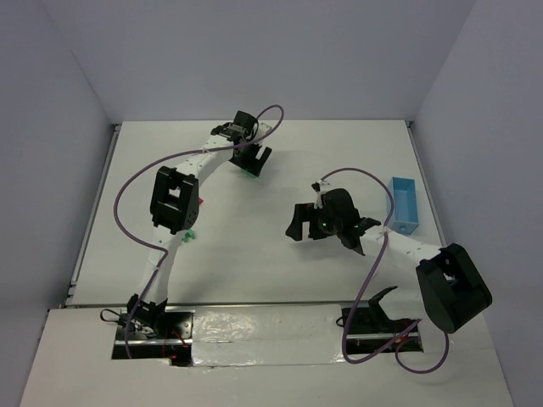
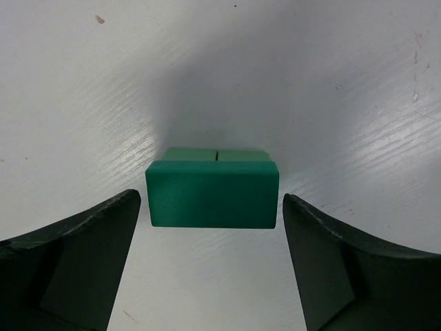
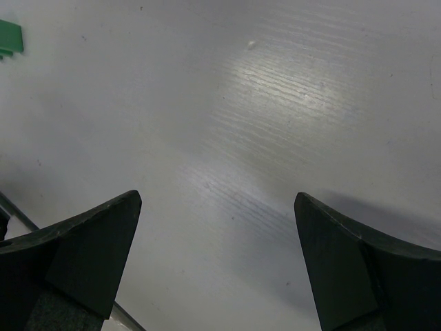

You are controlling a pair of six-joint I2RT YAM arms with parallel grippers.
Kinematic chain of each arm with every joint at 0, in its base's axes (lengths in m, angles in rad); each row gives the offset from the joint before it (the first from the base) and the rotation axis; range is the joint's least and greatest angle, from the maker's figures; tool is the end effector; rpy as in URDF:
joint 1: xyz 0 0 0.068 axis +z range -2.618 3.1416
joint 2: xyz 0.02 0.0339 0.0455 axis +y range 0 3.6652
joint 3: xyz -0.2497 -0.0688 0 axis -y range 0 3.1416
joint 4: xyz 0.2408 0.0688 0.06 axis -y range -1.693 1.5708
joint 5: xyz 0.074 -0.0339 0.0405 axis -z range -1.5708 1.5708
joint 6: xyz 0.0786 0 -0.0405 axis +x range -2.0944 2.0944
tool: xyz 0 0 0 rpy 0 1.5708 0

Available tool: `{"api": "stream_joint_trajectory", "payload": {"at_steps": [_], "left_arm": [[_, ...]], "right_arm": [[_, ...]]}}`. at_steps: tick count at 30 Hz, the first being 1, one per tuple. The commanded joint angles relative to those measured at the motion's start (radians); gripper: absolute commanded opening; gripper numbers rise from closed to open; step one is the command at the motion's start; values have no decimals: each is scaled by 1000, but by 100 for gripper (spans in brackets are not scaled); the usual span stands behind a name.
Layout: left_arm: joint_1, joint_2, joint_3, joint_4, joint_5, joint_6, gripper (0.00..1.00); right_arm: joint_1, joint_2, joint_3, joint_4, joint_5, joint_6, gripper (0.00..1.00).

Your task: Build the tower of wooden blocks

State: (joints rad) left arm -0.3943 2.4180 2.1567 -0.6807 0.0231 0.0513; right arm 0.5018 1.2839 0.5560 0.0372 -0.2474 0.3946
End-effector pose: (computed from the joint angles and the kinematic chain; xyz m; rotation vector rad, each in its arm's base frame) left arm 0.5025 -0.2110 0.1512 0.5662 2.4563 -0.1686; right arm 0.2404 0.1539 0.1419 -0.2627 2.3346 0.7413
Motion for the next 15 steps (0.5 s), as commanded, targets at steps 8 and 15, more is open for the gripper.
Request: {"api": "stream_joint_trajectory", "payload": {"at_steps": [8, 15], "left_arm": [[-5, -106, 12, 24, -18, -37, 100], [-6, -240, 20, 9, -113, -149, 99]], "right_arm": [[11, 5, 42, 7, 0, -19, 100], [11, -14, 38, 10, 16, -17, 100]]}}
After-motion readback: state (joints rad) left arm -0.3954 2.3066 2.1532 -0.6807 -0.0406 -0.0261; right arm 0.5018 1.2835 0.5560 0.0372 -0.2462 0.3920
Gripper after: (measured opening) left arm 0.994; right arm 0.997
